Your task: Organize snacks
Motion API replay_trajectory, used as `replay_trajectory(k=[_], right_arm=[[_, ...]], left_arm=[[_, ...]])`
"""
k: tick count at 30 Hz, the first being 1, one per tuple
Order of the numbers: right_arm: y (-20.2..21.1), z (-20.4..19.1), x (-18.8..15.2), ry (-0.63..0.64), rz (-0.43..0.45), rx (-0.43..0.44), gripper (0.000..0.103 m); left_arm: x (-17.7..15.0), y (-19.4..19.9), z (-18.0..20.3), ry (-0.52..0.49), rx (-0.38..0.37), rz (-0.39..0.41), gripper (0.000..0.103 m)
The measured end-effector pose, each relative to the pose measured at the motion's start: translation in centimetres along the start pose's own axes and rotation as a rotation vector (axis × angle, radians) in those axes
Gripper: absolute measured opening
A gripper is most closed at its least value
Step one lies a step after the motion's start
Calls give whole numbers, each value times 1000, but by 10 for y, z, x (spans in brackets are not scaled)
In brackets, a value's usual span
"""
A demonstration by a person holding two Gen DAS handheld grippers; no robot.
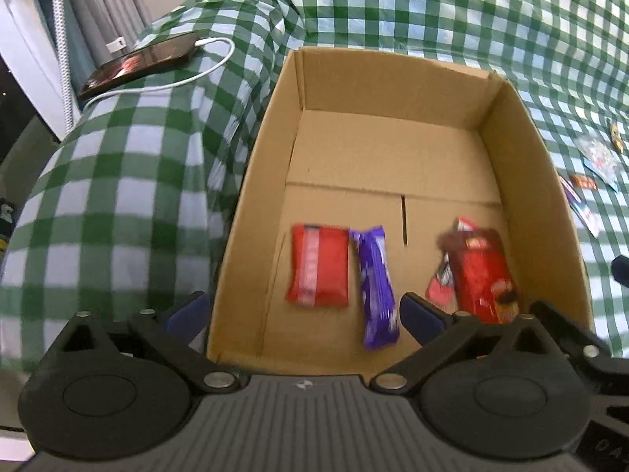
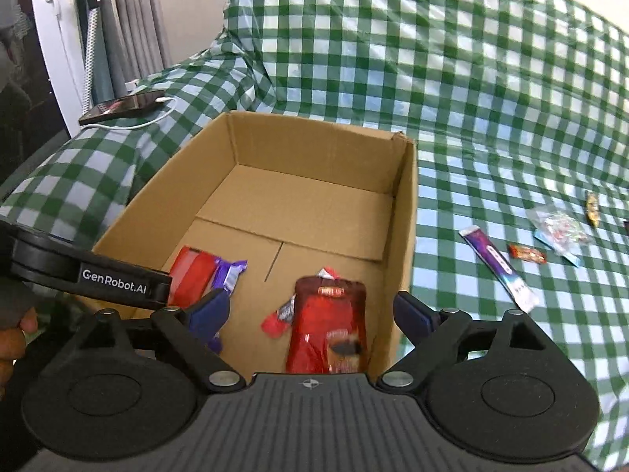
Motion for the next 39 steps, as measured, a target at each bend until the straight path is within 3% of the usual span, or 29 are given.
replay_trajectory(k=[8,19,26,39], right_arm=[[61,0,-23,11,60,-15,97],[113,-8,-50,15,125,-38,103],[137,-9,-59,31,181,-35,103],[160,-9,-70,21,217,-50,103]], left_arm=[[-38,54,2,10,6,53,103],[-88,104,11,-13,17,100,103],[-100,126,19,-19,20,161,103],[-119,146,29,-48,12,193,103]])
Point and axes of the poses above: each gripper's, at about its wrist camera, not at the fingertips, and y roughly against the way its jaws point, z to its right, x to its top, the point moved 1 cm from there along -y, roughly the way its jaws point, and after that the axes turned 10 degrees about -x, right-handed, at the moved point
